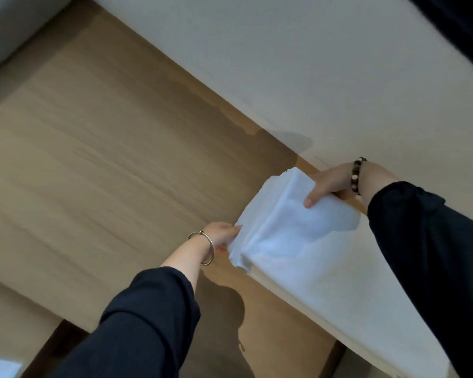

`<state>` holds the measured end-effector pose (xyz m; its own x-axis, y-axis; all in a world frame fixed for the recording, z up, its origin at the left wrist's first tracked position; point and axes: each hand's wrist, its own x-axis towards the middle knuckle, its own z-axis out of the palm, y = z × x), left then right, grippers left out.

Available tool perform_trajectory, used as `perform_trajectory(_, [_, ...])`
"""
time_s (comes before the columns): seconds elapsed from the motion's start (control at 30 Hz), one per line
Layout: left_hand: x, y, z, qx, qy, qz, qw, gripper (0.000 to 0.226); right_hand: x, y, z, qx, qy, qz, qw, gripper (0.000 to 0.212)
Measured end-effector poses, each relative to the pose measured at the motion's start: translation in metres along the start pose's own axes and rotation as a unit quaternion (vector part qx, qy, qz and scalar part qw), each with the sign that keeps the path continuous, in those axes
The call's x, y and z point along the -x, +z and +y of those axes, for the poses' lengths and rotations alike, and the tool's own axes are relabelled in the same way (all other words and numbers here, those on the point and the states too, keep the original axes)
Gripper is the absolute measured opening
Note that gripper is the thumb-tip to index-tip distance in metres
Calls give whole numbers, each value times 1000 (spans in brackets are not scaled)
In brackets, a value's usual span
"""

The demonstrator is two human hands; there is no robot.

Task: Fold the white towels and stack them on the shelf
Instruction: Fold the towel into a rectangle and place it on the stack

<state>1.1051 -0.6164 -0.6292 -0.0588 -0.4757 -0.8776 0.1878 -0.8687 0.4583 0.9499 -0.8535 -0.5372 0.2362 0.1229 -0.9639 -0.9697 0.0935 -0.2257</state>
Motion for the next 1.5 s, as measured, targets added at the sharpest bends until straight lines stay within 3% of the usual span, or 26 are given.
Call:
perform_trajectory(0.07, [-4, -3, -4, -46, -13, -16, 999, 24, -3, 2, 0, -12, -5, -23, 1000, 81])
perform_trajectory(0.17, [-6, -6, -7, -138, -7, -36, 990, 3, -9, 8, 3, -15, -1, -41, 999, 72])
perform_trajectory(0.23, [-7, -11, -11, -164, 1, -40, 986, 19, -9, 13, 4, -22, -4, -49, 999, 66])
perform_trajectory(0.33, [-8, -11, -16, -155, 10, -11, 988, 25, -6, 18, 4, -23, -13, -30, 999, 70])
perform_trajectory(0.47, [-9, -6, -21, -141, 31, 17, 989, 17, -1, 21, 7, -14, -33, 7, 999, 76])
perform_trajectory(0.8, [2, 2, -33, -45, 50, 48, 997, 16, 12, 20, 22, -59, -87, 47, 993, 74])
perform_trajectory(0.9, [2, 5, -37, -31, 53, 60, 996, 19, 15, 13, 25, -109, -99, 80, 986, 60])
perform_trajectory(1.0, [2, 8, -39, -17, 57, 80, 995, 21, 15, 7, 19, -72, -79, 138, 985, 39])
perform_trajectory(1.17, [4, 8, -38, 8, 55, 82, 995, 20, 6, 8, 8, -40, -59, 128, 989, 24])
perform_trajectory(1.37, [2, -1, -37, 13, 50, 48, 998, 28, -9, 7, 9, -27, 1, 76, 997, 25])
perform_trajectory(1.5, [-6, -4, -37, -21, 60, 37, 997, 25, -14, 10, 9, 0, 50, 118, 992, 27])
